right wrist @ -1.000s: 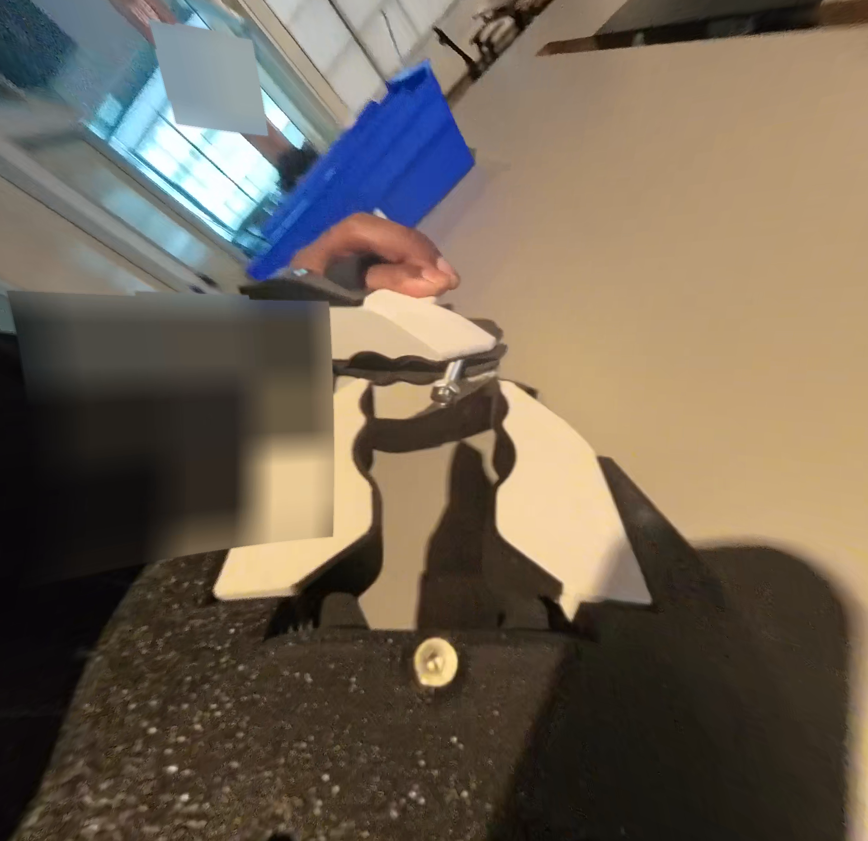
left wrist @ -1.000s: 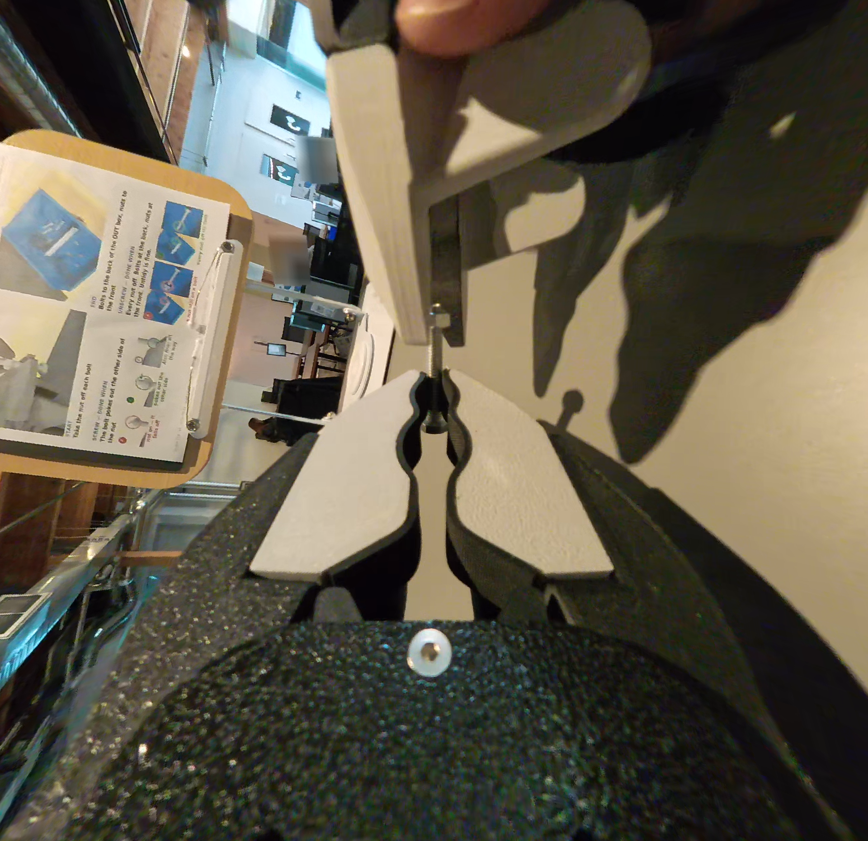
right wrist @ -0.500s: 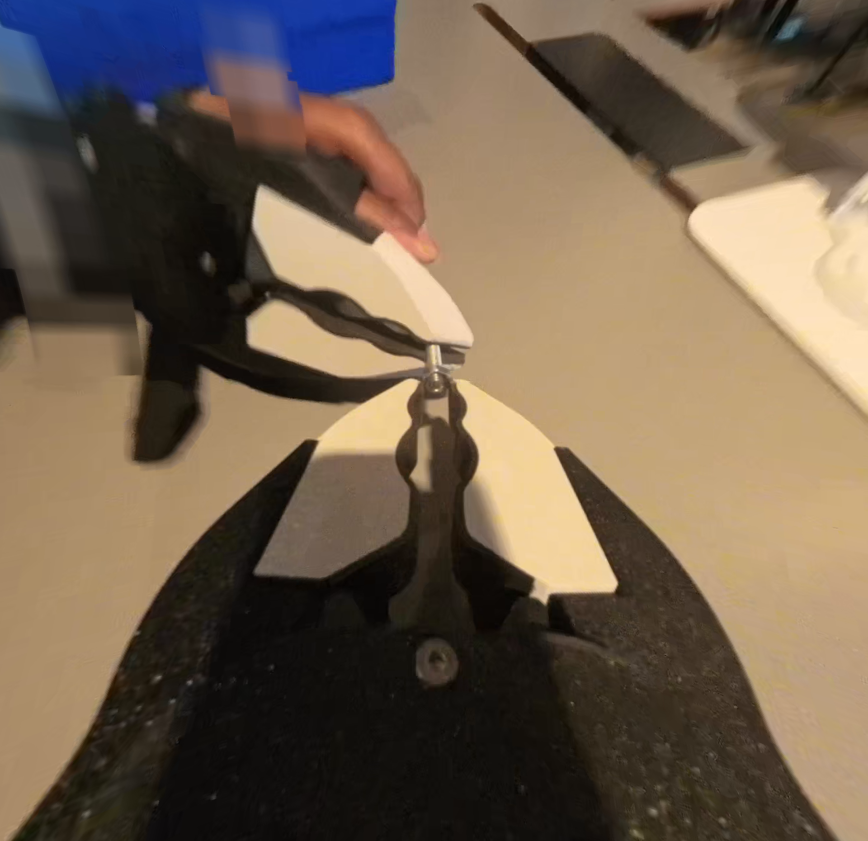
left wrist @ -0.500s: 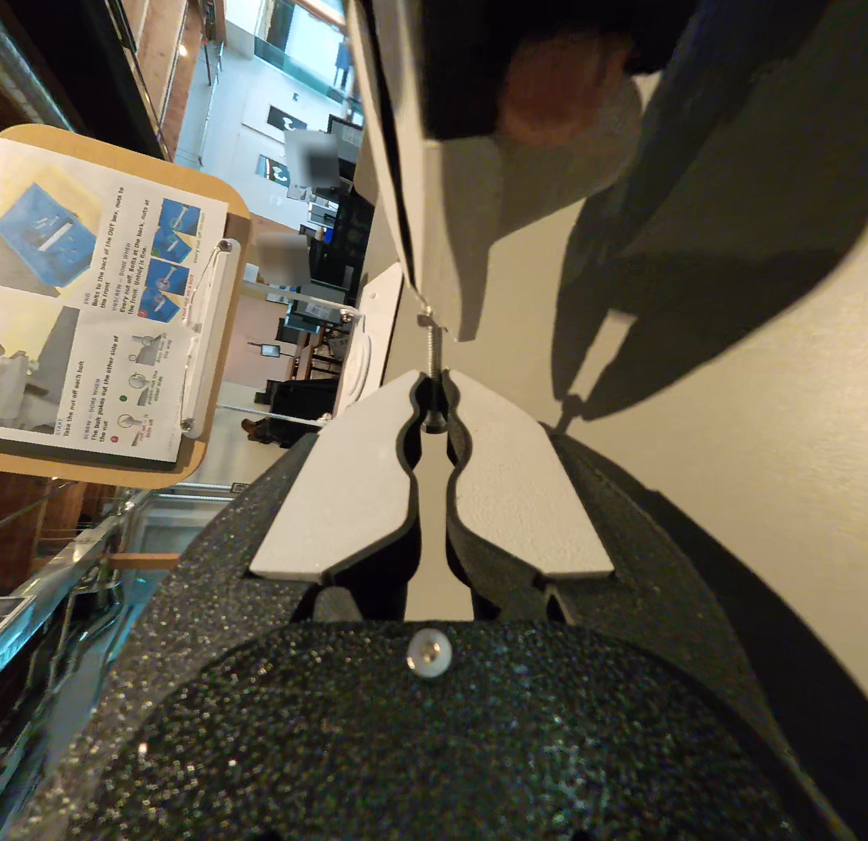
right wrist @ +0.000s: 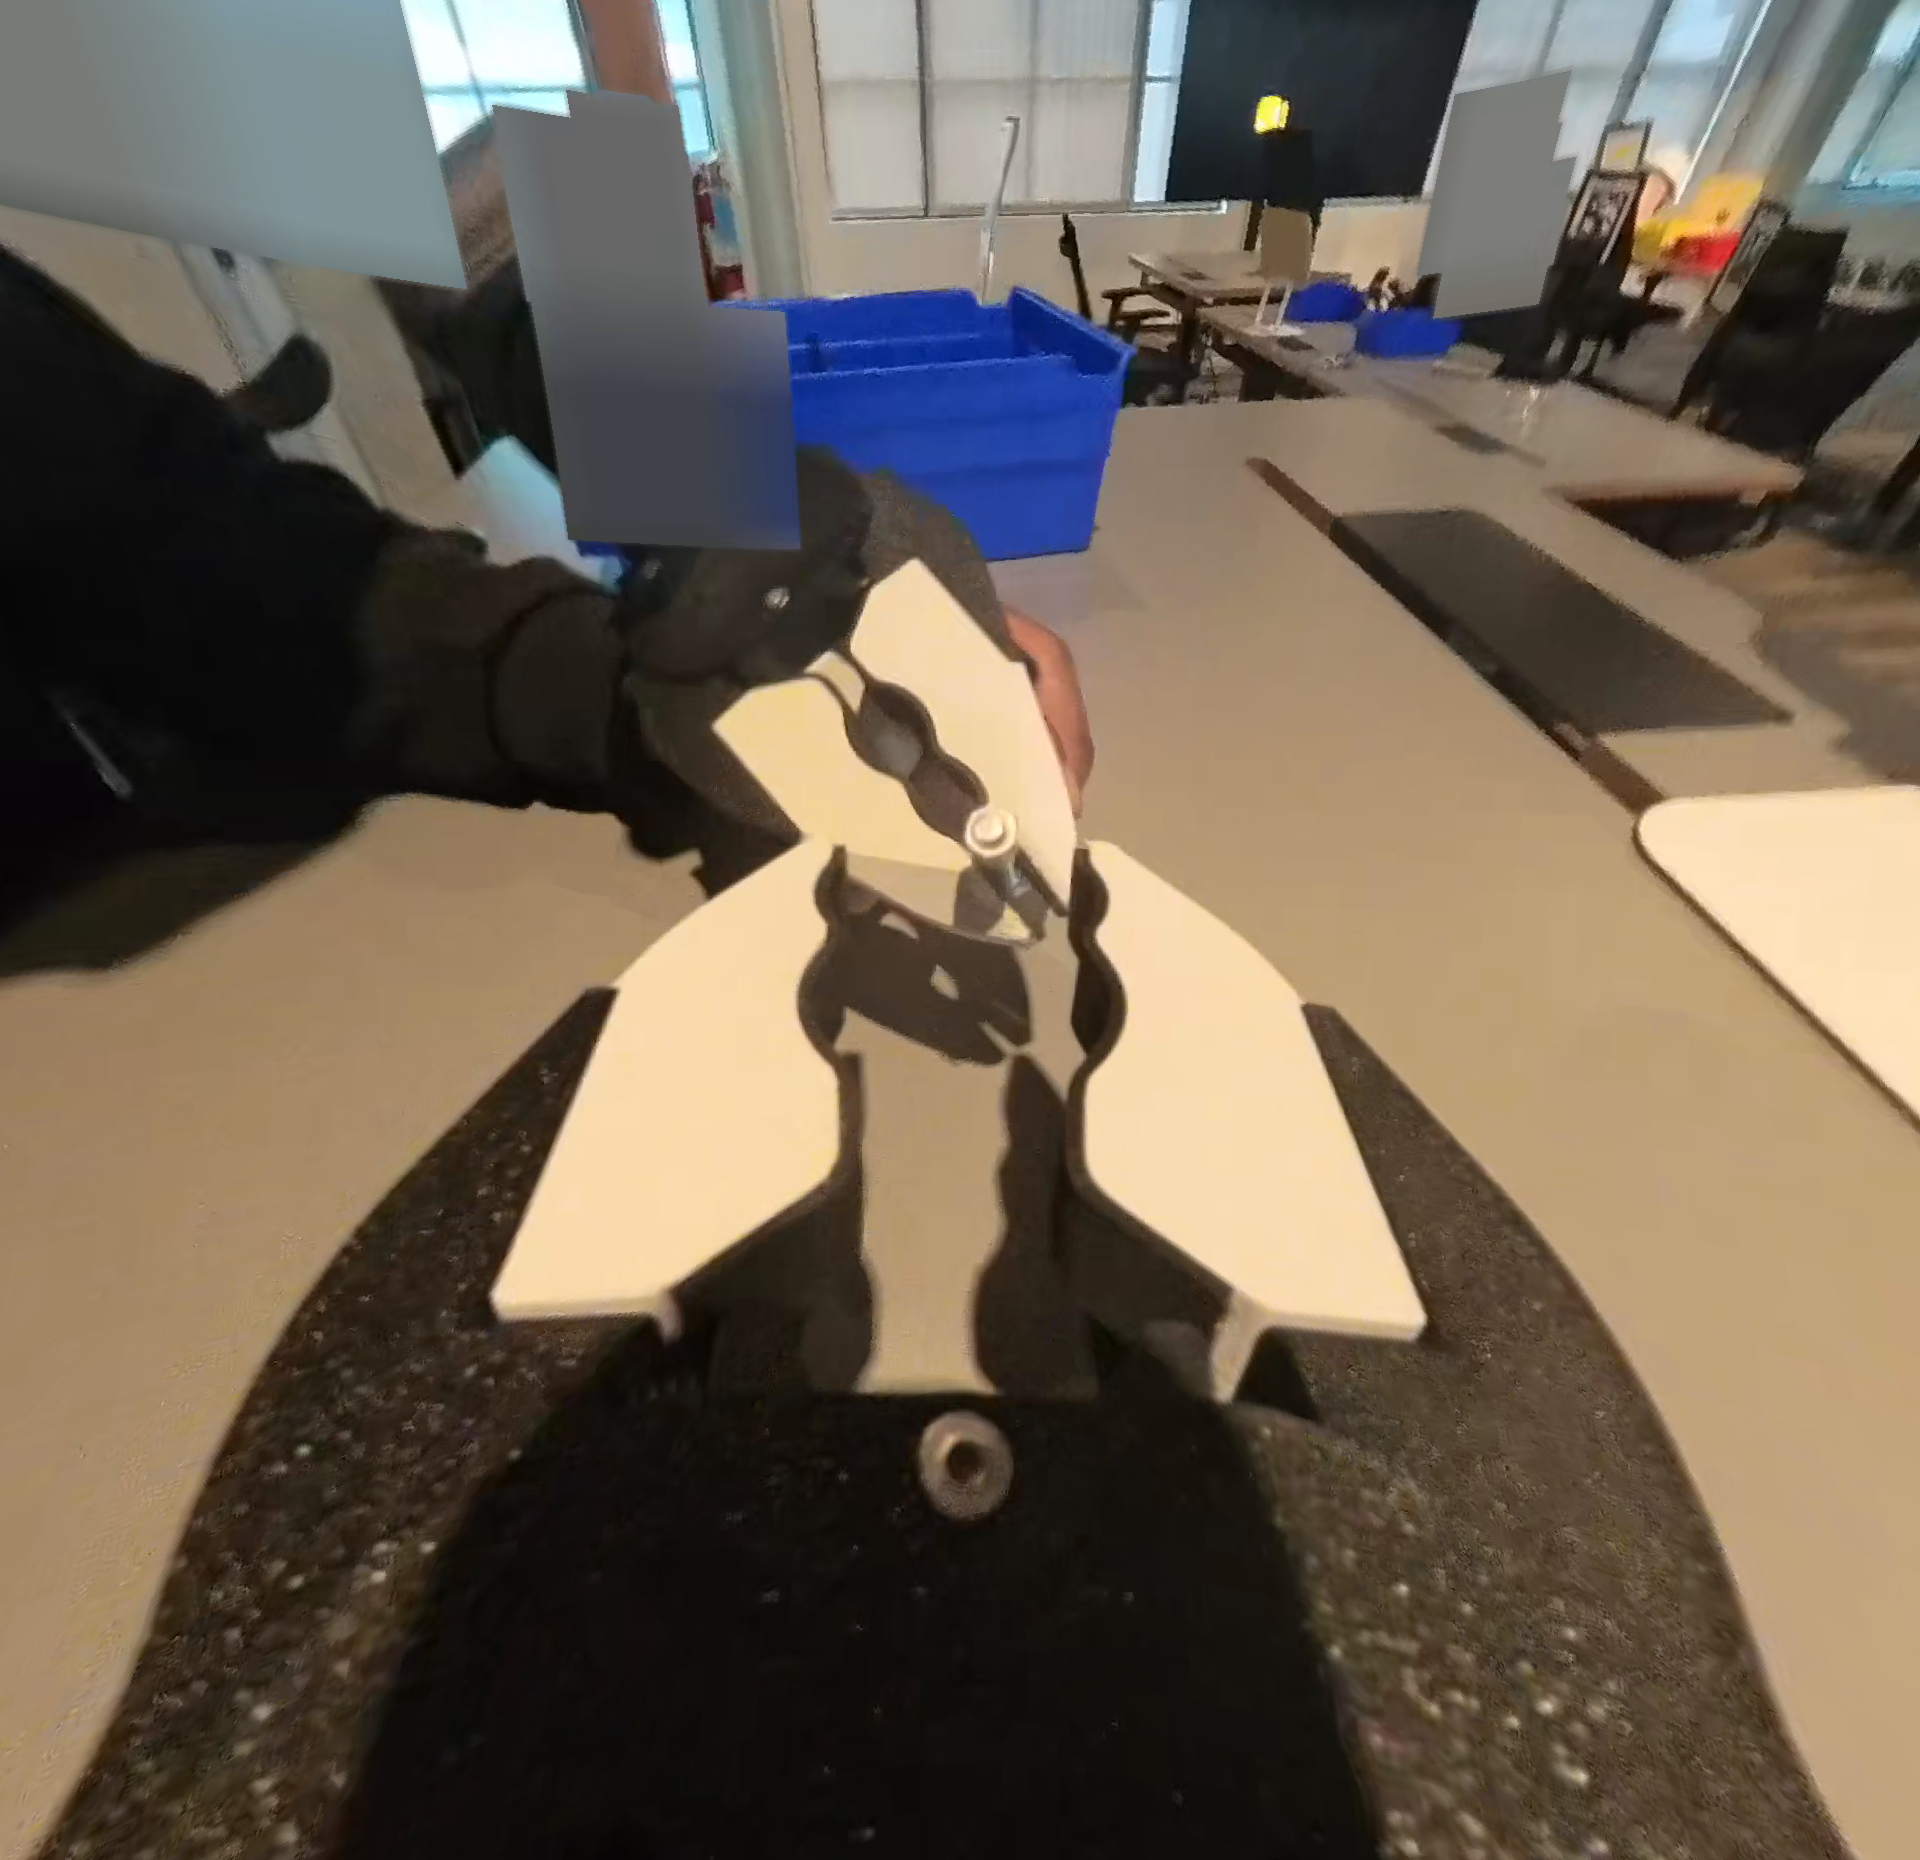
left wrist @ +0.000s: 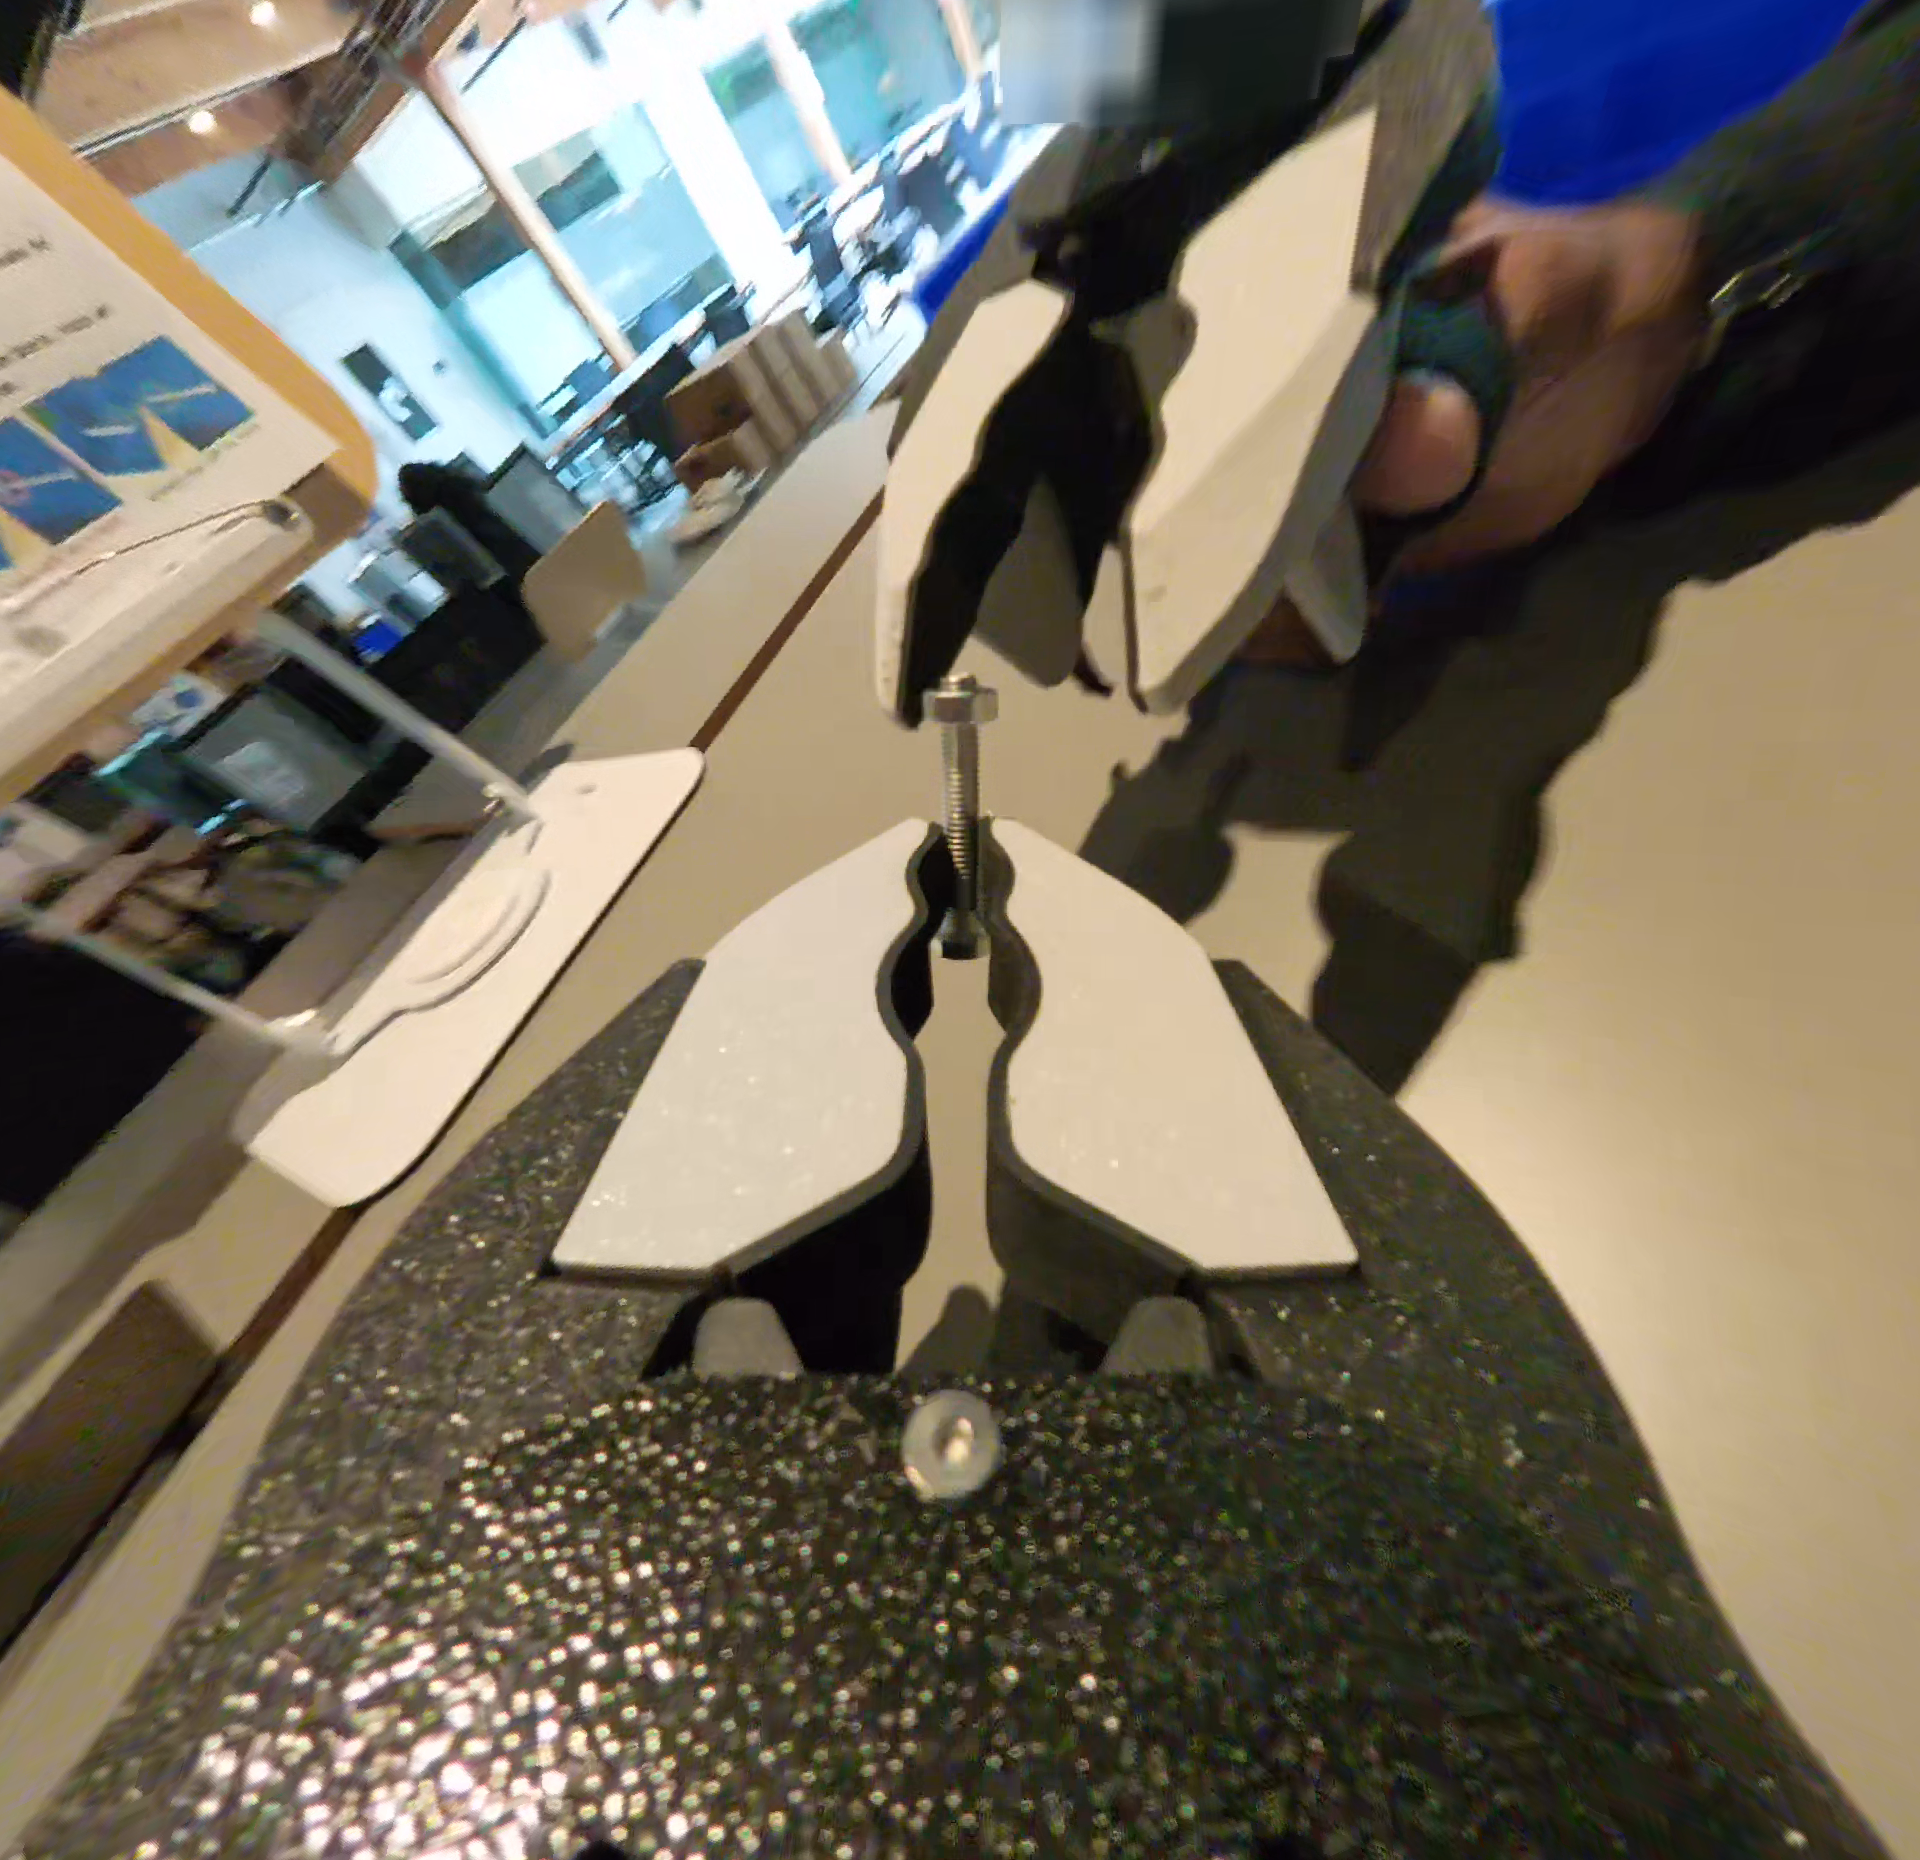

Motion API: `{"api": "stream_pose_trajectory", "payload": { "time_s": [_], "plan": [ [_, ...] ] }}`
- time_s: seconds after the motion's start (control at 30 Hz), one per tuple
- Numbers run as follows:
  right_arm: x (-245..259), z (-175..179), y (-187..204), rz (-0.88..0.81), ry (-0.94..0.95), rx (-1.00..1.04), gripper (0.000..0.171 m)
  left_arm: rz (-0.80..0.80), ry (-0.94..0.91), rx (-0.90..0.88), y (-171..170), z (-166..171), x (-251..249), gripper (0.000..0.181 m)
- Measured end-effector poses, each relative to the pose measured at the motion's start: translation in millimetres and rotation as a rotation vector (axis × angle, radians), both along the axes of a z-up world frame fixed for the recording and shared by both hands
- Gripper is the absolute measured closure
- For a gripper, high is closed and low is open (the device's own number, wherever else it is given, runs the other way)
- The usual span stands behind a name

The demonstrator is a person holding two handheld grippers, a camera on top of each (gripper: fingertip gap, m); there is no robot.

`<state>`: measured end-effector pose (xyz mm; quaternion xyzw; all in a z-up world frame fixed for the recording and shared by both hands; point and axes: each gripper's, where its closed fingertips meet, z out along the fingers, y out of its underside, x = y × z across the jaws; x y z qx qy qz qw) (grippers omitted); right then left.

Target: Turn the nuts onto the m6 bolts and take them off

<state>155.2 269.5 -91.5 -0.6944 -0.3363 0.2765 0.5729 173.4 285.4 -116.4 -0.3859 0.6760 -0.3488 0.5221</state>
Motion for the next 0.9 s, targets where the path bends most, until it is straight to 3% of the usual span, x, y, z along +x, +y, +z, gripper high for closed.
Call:
{"api": "stream_pose_trajectory", "payload": {
  "time_s": [0.27, 0.43, 0.67, 0.9],
  "plan": [
    [-12.5, 7.0, -10.9, 0.079, 0.009, 0.050, 0.141, -0.228, -0.021, -0.135, -27.9, 10.3, -9.0, 0.176],
    [-22.0, 7.7, -16.1, 0.105, 0.012, 0.067, 0.159, -0.256, -0.017, -0.134, -33.5, 10.0, -10.2, 0.176],
    [-15.7, 16.1, -1.4, -0.117, 0.129, 0.063, 0.160, -0.075, -0.093, -0.118, -19.4, 17.7, -3.7, 0.176],
    [-3.2, 23.2, 9.0, -0.366, 0.287, 0.032, 0.160, 0.305, -0.153, 0.107, -1.1, 26.8, 2.2, 0.176]
  ]
}}
